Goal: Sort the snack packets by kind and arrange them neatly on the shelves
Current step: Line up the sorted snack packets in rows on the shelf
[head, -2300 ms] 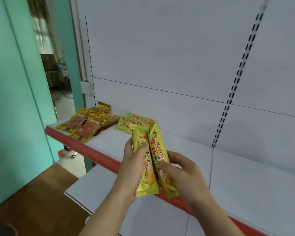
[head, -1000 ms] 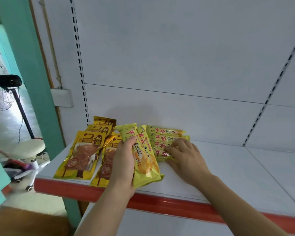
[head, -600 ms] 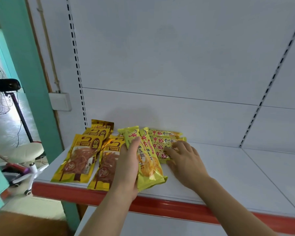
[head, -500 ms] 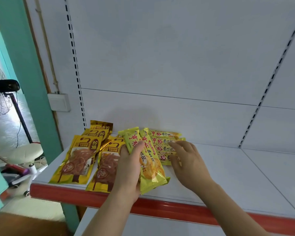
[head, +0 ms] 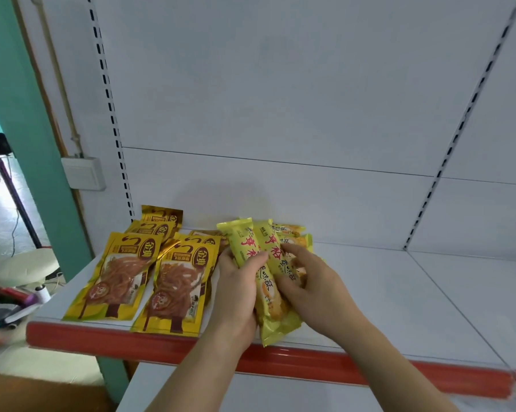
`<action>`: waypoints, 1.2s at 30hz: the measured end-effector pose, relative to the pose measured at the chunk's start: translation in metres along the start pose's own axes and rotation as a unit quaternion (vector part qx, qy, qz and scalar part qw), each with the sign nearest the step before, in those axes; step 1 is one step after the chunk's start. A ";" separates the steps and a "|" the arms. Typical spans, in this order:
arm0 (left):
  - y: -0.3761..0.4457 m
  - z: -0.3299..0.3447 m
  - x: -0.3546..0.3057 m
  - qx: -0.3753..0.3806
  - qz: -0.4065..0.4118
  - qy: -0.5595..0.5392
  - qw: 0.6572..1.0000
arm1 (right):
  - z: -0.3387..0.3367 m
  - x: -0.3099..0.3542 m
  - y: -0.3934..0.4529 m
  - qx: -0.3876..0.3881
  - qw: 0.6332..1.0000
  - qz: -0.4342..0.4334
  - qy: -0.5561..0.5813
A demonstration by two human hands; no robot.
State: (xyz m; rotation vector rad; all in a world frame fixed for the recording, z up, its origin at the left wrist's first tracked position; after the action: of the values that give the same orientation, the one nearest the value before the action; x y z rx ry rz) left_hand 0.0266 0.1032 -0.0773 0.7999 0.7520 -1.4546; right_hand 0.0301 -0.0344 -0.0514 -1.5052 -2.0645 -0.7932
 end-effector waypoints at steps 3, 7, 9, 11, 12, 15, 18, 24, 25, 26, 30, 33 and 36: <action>-0.001 -0.006 0.002 -0.010 -0.011 0.001 1.000 | -0.008 0.003 0.003 0.020 0.999 -0.027 -0.041; -0.001 -0.030 -0.005 -0.092 0.001 0.029 0.995 | -0.026 -0.002 0.001 0.001 0.987 -0.087 -0.136; -0.002 -0.041 -0.017 -0.116 0.017 0.009 0.993 | -0.032 -0.012 0.004 -0.006 0.982 -0.078 -0.174; -0.001 -0.048 -0.025 -0.125 0.026 0.019 0.992 | -0.023 -0.011 0.005 0.012 0.971 -0.109 -0.214; -0.002 -0.049 -0.028 -0.130 0.029 0.039 0.990 | -0.013 -0.008 0.005 0.024 0.960 -0.137 -0.244; -0.008 -0.052 -0.028 -0.140 0.038 0.073 0.987 | 0.011 -0.007 0.004 0.025 0.924 -0.183 -0.335; -0.013 -0.052 -0.027 -0.142 0.043 0.082 0.985 | 0.013 -0.008 0.002 -0.010 0.922 -0.172 -0.348; -0.017 -0.050 -0.025 -0.161 0.049 0.103 0.980 | 0.017 -0.011 0.005 -0.019 0.922 -0.170 -0.349; -0.018 -0.048 -0.025 -0.169 0.046 0.110 0.978 | 0.018 -0.010 0.006 -0.026 0.922 -0.168 -0.347; -0.019 -0.047 -0.025 -0.172 0.047 0.115 0.977 | 0.020 -0.010 0.007 -0.031 0.923 -0.167 -0.346; -0.022 -0.040 -0.023 -0.166 0.055 0.116 0.978 | 0.018 -0.012 0.000 -0.034 0.931 -0.159 -0.326; -0.020 -0.038 -0.017 -0.159 0.048 0.102 0.981 | -0.004 -0.007 -0.011 -0.070 0.969 -0.149 -0.183; -0.015 -0.036 -0.001 -0.141 0.030 0.061 0.988 | -0.017 0.003 -0.024 -0.065 0.988 -0.121 -0.068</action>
State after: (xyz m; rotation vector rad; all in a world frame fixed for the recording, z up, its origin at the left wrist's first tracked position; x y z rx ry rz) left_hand 0.0127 0.1347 -0.0962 0.6904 0.9946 -1.2191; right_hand 0.0073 -0.0502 -0.0413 -1.4281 -2.3697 -0.9561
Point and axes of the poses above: each hand's wrist, its own y-axis towards the middle knuckle, its own z-axis out of the palm, x = y × z, the point moved 7 cm from there along y, towards the middle knuckle, and after that the axes turned 11 degrees about x, right-handed, at the moved point
